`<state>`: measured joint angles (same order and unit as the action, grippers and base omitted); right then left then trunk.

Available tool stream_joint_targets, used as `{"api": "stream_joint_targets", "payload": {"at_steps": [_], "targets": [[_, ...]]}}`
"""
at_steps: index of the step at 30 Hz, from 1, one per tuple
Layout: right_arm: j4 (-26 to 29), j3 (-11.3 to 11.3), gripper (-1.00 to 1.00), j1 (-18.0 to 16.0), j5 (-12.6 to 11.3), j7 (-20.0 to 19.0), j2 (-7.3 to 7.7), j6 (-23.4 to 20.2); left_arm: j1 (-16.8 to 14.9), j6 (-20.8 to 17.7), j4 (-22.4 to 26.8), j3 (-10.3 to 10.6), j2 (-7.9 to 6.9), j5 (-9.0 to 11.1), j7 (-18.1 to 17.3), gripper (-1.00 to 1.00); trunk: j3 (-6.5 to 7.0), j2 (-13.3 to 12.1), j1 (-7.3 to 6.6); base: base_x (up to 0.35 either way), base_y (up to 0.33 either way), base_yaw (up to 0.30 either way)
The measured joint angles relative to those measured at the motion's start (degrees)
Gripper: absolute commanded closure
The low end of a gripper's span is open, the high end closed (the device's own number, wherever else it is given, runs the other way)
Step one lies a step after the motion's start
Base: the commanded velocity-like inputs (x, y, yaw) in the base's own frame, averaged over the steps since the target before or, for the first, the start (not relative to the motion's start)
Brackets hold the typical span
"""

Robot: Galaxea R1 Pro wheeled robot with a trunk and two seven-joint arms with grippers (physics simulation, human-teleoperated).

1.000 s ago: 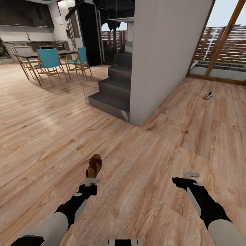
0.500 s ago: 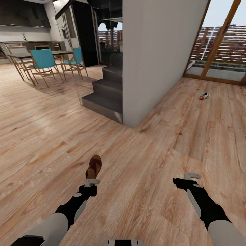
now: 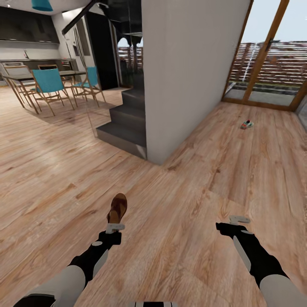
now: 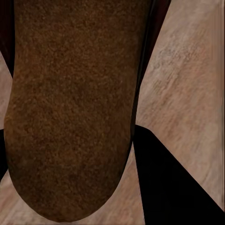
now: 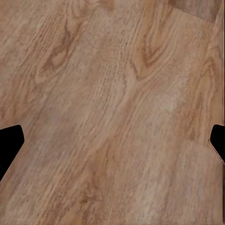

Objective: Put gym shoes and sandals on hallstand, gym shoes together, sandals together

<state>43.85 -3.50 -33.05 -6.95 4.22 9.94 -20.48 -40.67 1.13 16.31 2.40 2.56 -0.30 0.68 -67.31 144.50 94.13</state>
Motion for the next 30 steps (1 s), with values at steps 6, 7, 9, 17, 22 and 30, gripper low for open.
{"api": "stream_joint_targets", "payload": {"at_steps": [6, 7, 9, 17, 22, 30], "targets": [[-0.01, 0.0, -1.0, 0.0, 0.0, 0.0, 0.0, 0.0, 0.01, -0.01, -0.02, 0.0, 0.0, 0.01, 0.0, 1.0, 0.23, -0.02, -0.02, 0.001, -0.001, -0.249], [-0.01, 0.0, -1.0, 0.0, 0.0, 0.0, 0.01, 0.0, 0.01, -0.01, -0.02, 0.0, 0.0, 0.01, 0.0, 1.0, 0.23, -0.02, -0.02, 0.0, 0.0, -0.284], [-0.01, 0.0, -1.0, 0.0, 0.0, 0.0, -0.01, 0.0, 0.01, -0.01, -0.02, -0.01, 0.0, 0.01, 0.0, 1.0, 0.23, -0.02, -0.02, 0.0, 0.0, -0.289], [-0.01, 0.0, -1.0, 0.0, 0.0, 0.0, 0.0, 0.0, 0.01, -0.01, -0.02, -0.02, 0.0, 0.02, 0.0, 1.0, 0.23, -0.02, -0.02, 0.0, 0.0, -0.296], [-0.01, 0.0, -1.0, 0.0, 0.0, 0.0, 0.0, 0.0, 0.01, -0.01, -0.03, -0.04, 0.0, 0.02, 0.0, 1.0, 0.23, -0.02, -0.02, 0.0, 0.0, -0.292], [-0.01, 0.0, -1.0, 0.0, 0.0, -0.01, -0.02, 0.0, 0.01, 0.01, -0.01, -0.03, 0.0, 0.01, 0.0, 1.0, 1.34, -0.09, -0.15, 0.0, 0.0, -0.119]]}}
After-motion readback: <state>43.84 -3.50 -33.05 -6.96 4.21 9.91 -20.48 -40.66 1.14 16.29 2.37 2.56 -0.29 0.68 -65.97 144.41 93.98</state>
